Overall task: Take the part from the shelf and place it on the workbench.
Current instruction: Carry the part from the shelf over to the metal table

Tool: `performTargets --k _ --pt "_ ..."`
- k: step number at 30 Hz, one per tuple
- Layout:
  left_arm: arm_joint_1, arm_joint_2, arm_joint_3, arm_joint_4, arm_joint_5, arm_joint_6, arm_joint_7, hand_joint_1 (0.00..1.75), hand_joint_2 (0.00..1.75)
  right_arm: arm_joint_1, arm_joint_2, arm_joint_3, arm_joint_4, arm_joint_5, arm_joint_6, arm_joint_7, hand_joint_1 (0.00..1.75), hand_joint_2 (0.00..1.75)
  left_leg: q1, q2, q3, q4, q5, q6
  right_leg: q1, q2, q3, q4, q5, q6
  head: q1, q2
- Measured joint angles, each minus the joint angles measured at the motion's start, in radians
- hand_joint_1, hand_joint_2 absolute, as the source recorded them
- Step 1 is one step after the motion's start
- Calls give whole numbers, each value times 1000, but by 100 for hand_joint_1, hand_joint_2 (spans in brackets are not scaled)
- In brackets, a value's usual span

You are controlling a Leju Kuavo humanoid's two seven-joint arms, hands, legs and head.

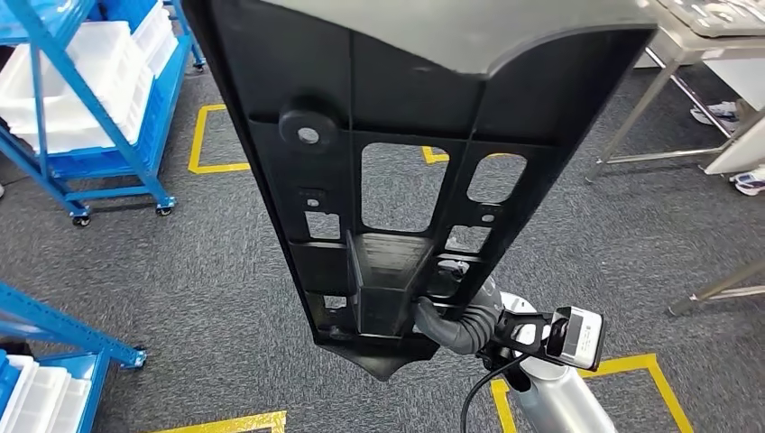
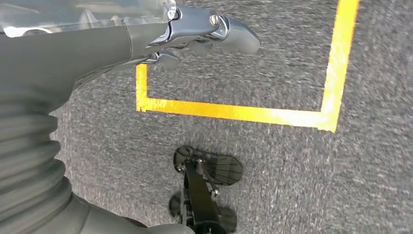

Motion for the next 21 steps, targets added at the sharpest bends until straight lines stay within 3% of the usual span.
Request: performTargets --k 2,5,7,9,10,11,12,13,14,16,18,20,21 --pt "0 0 5 0 2 0 -1 0 175 -7 2 1 0 -3 4 1 175 175 -3 16 4 1 -4 -9 9 -25 41 -81 18 -12 0 0" --pt "-4 0 8 0 4 -1 0 0 175 -18 5 2 0 -16 5 10 175 175 -3 34 10 3 -12 -26 11 2 44 -95 22 -27 0 0" --pt "-6 -2 9 0 6 -2 3 0 175 -29 10 2 2 -25 6 18 175 175 1 2 -10 57 -50 -34 4 22 49 -104 28 -37 -1 0" --pt "-3 -4 11 0 8 -2 5 0 175 -36 16 3 5 -32 7 21 175 175 4 -42 -70 187 -116 -38 3 43 50 -106 30 -44 -2 0" --pt "-1 -4 12 0 9 -1 6 0 175 -36 18 3 8 -33 8 21 175 175 4 -51 -103 252 -140 -40 3 55 49 -104 30 -45 -3 0" --pt "2 -4 14 0 10 -1 7 0 175 -35 18 3 11 -35 9 22 175 175 5 -55 -125 291 -145 -41 4 68 49 -103 30 -45 -3 0" --pt "3 -4 15 0 11 1 8 0 175 -34 18 4 15 -35 9 22 175 175 5 -56 -129 291 -131 -41 4 81 48 -100 30 -44 -3 0" --pt "4 -4 17 0 11 2 10 0 175 -33 19 4 19 -37 9 21 175 175 5 -60 -114 250 -97 -40 4 94 48 -98 29 -43 -3 0" --pt "5 -4 20 0 12 4 13 0 175 -33 19 4 22 -38 10 21 175 175 7 -72 -84 180 -56 -39 3 107 48 -94 28 -41 -3 0" --pt "4 -4 27 0 13 8 24 0 175 -36 19 5 26 -43 10 20 175 175 12 -119 -31 57 -7 -36 3 129 43 -86 25 -32 -2 0" --pt "4 -4 32 0 13 13 38 0 175 -39 19 7 29 -48 10 19 175 175 11 -143 -17 20 -4 -30 1 149 33 -81 27 -19 -2 0" --pt "2 -5 34 0 13 16 47 0 175 -41 19 7 32 -53 10 19 175 175 11 -121 -15 14 2 -19 -2 161 27 -81 30 -7 -2 0" --pt "2 -5 34 0 13 17 49 0 175 -43 19 7 33 -57 10 20 175 175 12 -110 -14 9 5 -12 -1 148 22 -70 22 -3 0 0"
